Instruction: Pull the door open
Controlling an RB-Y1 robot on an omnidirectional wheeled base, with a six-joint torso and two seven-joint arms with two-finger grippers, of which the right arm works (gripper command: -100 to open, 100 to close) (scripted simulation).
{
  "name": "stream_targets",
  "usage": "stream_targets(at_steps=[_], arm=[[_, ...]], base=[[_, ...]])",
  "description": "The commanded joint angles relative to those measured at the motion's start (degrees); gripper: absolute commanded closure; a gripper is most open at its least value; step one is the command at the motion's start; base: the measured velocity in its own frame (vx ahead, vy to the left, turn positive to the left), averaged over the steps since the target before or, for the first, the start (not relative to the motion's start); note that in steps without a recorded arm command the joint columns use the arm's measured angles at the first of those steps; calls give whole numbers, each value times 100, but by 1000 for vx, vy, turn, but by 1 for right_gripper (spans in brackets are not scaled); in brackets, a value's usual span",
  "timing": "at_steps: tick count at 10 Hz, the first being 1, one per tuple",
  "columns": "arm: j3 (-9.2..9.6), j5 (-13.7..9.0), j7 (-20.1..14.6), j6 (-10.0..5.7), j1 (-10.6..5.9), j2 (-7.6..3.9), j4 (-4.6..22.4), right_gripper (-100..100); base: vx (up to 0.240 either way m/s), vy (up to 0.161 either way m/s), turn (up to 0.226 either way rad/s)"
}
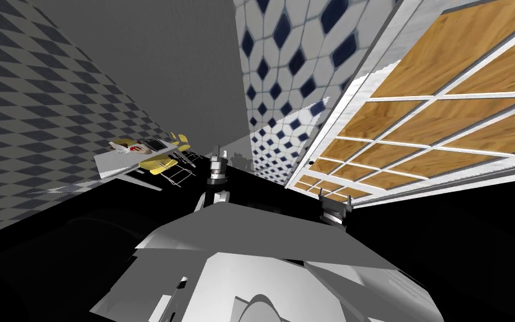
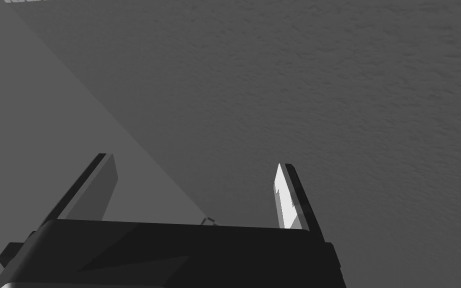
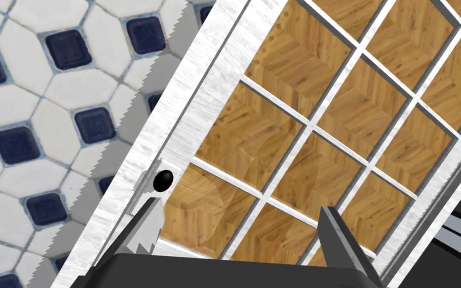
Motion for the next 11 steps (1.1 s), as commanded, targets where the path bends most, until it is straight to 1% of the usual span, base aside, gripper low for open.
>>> stream_targets(at_steps=[1,4,11], arm=[[-27,-76,-220,-58,-9,-1,194,-100],[-65,-204,-581,-164,-11,16,532,-100],[-149,-482,-1368,-393,-16,71,1268,-100]], base=[[85,-68,165],[71,-56,220],[75,-69,171]])
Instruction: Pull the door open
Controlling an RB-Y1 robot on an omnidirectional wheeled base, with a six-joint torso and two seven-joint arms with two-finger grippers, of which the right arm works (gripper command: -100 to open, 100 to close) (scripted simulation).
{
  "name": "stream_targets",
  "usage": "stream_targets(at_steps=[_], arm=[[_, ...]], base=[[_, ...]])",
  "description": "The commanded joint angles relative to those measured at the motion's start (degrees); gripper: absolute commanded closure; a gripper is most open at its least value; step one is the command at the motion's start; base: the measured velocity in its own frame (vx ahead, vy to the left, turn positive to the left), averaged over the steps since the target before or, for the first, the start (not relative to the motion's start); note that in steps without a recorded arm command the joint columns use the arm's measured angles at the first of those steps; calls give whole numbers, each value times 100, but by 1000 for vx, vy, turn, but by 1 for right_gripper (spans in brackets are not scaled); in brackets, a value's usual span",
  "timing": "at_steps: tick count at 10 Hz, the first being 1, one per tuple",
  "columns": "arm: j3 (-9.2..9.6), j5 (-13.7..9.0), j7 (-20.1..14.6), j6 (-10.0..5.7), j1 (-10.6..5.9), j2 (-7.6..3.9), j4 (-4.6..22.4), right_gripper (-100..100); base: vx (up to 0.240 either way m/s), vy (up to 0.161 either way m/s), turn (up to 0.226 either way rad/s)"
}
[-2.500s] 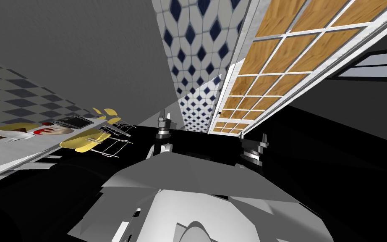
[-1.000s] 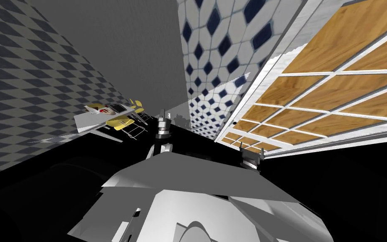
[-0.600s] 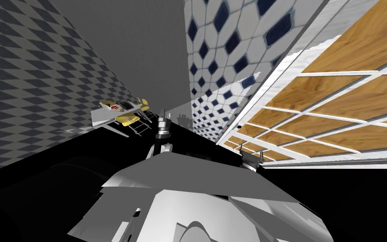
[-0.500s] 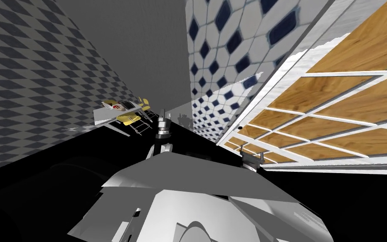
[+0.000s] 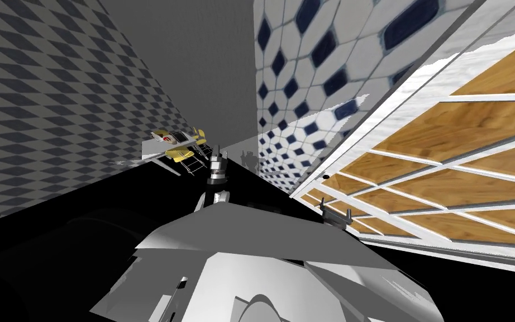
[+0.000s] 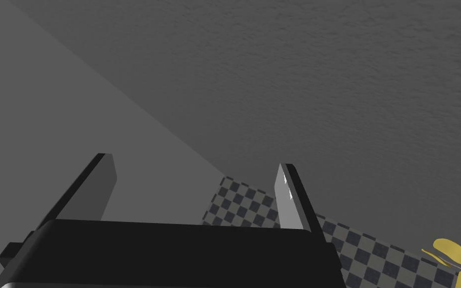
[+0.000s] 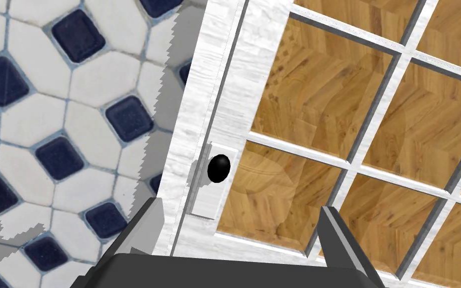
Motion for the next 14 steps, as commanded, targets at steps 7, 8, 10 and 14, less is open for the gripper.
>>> stream_targets(at_steps=[7,8,10,14], arm=[[-77,-282,-819,-237,28,105,721,-100],[-93,-334,-966,-279,27,128,859,-100],[-115,-406,-1172,-339,26,160,1051,-100],[-152,-530,-1523,-441,23,231,1379,-100]], base=[[62,-79,182],[68,-123,129],[78,-111,177],[49,-87,152]])
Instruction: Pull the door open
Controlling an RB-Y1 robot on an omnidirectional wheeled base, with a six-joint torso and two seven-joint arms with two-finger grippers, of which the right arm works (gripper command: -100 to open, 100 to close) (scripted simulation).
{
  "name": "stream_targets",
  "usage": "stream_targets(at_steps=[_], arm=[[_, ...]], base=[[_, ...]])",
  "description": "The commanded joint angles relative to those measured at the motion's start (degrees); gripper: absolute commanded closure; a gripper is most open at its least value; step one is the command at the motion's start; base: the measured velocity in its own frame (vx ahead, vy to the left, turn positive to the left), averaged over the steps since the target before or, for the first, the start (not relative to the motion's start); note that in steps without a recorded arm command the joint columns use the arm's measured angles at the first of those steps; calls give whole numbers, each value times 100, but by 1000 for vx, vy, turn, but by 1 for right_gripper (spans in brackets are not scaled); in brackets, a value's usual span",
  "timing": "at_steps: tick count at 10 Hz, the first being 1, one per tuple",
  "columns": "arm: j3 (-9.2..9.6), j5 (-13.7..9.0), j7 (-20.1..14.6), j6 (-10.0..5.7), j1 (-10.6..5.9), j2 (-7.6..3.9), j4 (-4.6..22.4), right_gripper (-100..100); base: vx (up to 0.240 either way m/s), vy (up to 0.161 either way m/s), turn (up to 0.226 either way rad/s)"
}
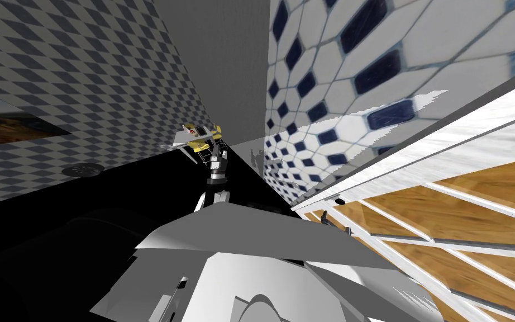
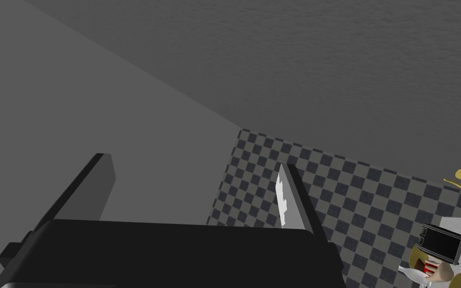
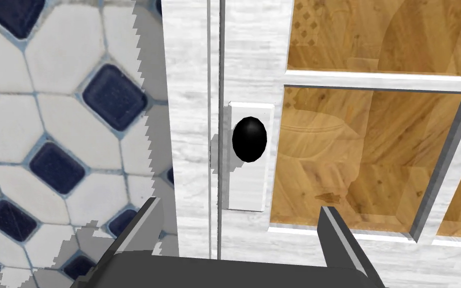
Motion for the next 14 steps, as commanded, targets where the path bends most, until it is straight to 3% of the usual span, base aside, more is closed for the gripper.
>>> stream_targets(at_steps=[1,3,7,8,13,14], arm=[[0,0,0,0,0,0,0,-100],[9,-17,-227,-40,-206,-273,342,-100],[24,-33,-510,-92,-488,-638,801,-100],[30,-40,-625,-113,-603,-786,988,-100],[45,-58,-915,-166,-893,-1156,1459,-100],[86,-36,-863,-156,-807,-1054,1413,-100]], base=[[24,-44,37],[109,-30,-78],[145,-37,-59],[131,-37,-73],[96,-13,-53],[23,13,-25]])
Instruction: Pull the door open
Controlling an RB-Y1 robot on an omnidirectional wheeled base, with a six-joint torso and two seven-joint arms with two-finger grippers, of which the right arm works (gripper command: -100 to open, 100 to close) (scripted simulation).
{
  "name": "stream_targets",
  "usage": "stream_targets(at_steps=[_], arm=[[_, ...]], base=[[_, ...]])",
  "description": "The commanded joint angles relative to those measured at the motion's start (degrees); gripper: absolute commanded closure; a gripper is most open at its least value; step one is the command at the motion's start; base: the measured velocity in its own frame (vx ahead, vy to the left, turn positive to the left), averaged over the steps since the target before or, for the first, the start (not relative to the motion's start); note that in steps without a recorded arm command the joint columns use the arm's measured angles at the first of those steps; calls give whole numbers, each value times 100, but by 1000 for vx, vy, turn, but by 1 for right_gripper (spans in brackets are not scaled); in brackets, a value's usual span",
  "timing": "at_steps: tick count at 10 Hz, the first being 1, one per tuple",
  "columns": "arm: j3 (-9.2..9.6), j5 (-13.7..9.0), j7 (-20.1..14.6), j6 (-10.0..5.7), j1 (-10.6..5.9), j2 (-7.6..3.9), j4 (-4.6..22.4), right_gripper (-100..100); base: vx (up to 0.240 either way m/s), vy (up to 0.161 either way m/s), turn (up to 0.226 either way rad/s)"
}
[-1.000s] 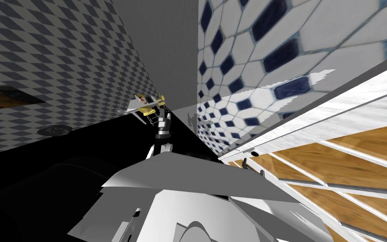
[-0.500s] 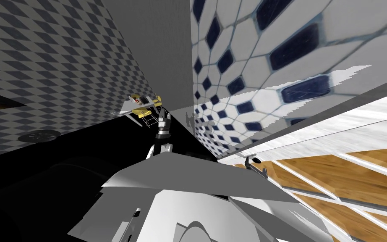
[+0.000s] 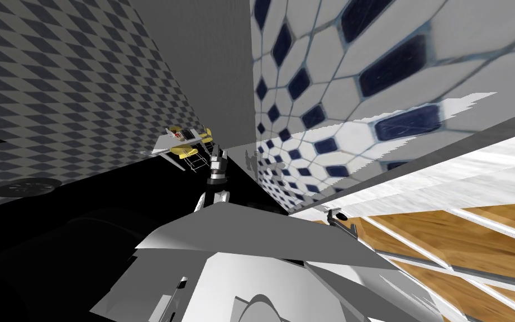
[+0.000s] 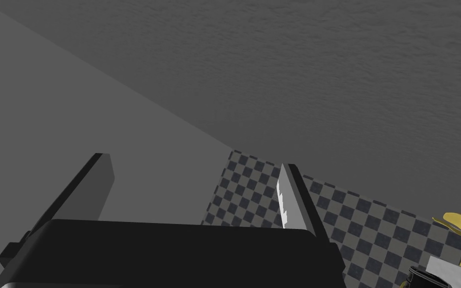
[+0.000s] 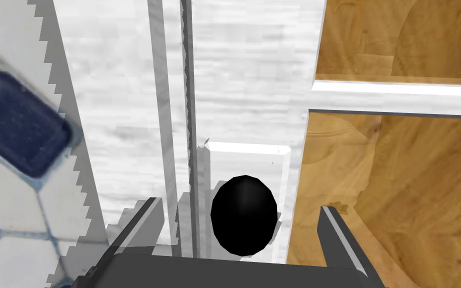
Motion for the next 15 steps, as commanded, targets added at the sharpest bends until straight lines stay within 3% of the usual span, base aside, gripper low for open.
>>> stream_targets(at_steps=[1,6,15], arm=[[-4,-1,14,3,-9,1,-16,100],[-4,-1,14,3,-9,1,-16,100],[546,419,-472,-277,328,-258,-260,100]], base=[[-17,14,21],[-4,-4,-3],[-192,25,61]])
